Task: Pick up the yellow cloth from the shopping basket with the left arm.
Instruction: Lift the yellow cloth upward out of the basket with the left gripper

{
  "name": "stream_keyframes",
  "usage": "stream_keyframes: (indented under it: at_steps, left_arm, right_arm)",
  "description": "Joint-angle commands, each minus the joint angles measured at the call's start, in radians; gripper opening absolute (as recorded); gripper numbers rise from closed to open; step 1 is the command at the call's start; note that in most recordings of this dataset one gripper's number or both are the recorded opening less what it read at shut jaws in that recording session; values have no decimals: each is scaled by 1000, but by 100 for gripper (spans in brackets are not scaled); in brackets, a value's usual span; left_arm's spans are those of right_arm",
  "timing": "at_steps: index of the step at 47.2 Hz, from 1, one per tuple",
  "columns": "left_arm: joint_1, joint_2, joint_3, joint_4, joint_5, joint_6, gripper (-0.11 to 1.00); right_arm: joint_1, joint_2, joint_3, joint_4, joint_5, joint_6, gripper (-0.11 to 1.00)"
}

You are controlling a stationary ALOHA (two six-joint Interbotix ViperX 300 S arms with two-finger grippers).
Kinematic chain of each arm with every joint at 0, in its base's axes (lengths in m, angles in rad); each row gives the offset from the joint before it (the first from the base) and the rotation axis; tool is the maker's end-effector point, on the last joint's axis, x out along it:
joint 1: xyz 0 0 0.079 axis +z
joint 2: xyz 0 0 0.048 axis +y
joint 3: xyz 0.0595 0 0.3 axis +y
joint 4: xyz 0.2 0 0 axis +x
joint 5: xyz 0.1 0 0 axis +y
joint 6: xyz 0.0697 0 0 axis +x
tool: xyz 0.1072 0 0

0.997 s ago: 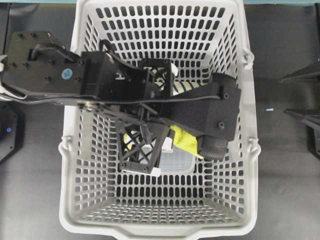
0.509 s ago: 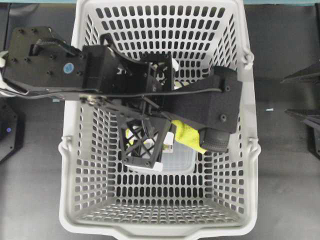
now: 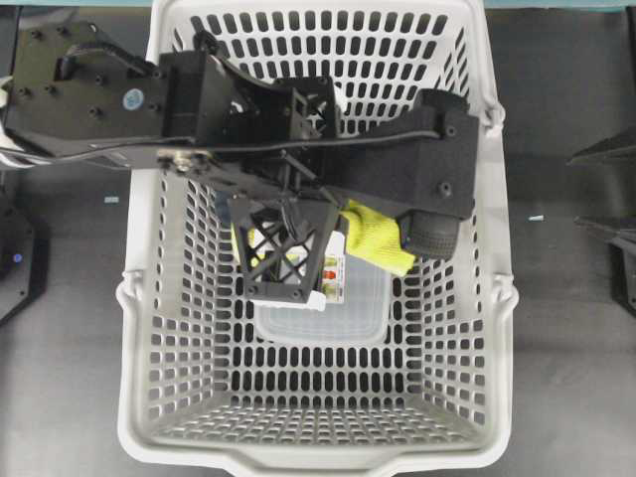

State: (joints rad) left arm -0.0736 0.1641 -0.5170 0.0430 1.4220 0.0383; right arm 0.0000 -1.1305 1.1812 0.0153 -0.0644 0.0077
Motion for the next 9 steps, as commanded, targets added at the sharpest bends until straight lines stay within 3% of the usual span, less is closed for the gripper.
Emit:
stream_keyframes:
  at_steps: [1, 9]
  left_arm:
    - [6, -23, -23, 2, 17, 0, 16]
    - [12, -25, -23, 3, 37, 6, 16]
  right_arm:
    - [0, 0, -15, 2, 6, 2, 68]
    - [0, -6, -15, 2, 23, 2, 68]
